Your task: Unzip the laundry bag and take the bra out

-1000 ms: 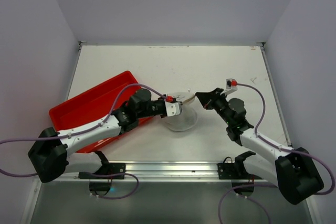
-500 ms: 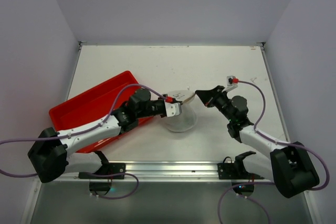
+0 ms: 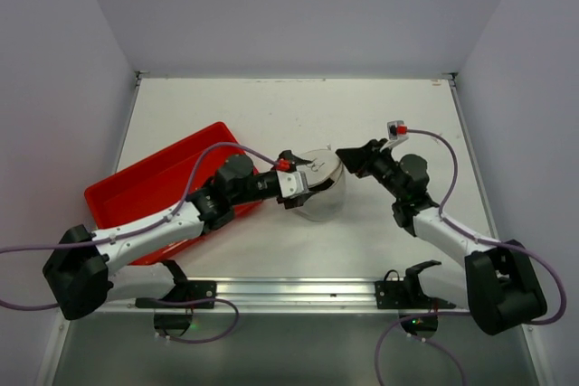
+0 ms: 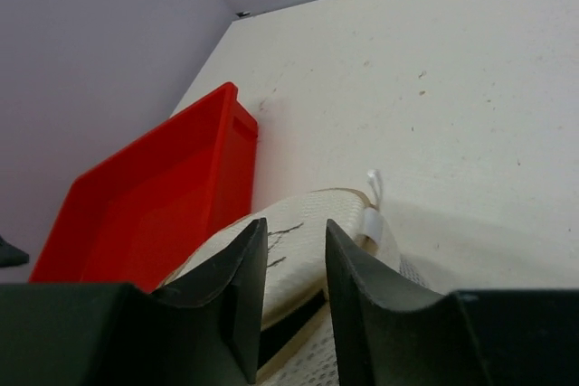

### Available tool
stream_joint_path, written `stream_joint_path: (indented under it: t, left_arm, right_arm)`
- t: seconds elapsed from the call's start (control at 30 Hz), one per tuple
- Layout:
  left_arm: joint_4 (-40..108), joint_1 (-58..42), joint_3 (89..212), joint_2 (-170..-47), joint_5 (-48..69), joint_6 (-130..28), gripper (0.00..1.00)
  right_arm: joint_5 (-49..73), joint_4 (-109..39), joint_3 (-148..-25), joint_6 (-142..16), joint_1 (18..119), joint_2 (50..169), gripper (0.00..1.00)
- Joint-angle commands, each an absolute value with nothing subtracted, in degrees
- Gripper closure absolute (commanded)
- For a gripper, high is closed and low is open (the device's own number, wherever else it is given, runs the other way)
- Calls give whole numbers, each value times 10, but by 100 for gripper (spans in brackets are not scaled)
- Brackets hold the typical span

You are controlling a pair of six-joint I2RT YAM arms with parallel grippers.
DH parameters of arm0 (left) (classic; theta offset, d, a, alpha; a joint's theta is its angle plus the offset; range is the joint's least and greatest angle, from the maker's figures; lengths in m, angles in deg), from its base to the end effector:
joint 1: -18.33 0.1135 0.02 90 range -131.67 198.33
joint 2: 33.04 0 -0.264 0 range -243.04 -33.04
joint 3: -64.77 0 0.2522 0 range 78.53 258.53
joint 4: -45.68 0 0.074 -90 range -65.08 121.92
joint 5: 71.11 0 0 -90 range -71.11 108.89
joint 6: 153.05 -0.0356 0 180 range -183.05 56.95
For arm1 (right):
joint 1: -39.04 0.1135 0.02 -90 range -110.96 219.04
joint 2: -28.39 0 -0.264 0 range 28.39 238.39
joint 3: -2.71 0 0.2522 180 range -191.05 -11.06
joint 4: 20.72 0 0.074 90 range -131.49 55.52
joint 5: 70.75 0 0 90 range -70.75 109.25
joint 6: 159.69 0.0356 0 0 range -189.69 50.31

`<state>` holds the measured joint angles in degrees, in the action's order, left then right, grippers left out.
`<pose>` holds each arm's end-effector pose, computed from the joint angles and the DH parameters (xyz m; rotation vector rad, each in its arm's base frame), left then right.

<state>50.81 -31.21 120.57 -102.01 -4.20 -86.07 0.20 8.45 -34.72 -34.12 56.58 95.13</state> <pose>0.1688 -0.2195 0.2875 1.2647 1.2068 -0.6852 0.2285 0.0844 0.2323 -0.0141 1.6611 0.9766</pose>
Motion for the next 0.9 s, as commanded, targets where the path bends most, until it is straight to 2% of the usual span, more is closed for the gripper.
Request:
stream_joint_path:
  t: [0.0,0.1,0.13,0.23,0.3,0.37,0.47,0.7,0.87]
  left_arm:
    - [584,-314,1177,-975,28,-788,27]
    - [629,-314,1169,-961,160,-691,28]
    - [618,-314,1178,-961,245,-666,28]
    - [519,-308,1227,-968,368,-579,27]
    - [458,-293,1248,-968,360,-520,27]
    - [439,-272,1246,-966,304,-488,25]
    - [450,-265,1220,-957,247,-473,25]
    - [452,-254,1171,-928,274,-457,25]
    - [482,-239,1133,-898,305,-448,25]
  right_arm:
    - [8,44,-366,-376,560,912,64]
    - [48,-87,-400,-403,560,864,59]
    - [67,-119,-410,-414,560,851,56]
    - [93,-241,-455,-456,561,806,52]
    - [104,-313,-498,-488,565,800,52]
    - [97,-376,-552,-519,574,821,52]
    - [56,-442,-631,-563,582,896,49]
    - [-60,-586,-819,-674,595,1106,42]
    - [-19,-620,-865,-753,654,1173,34]
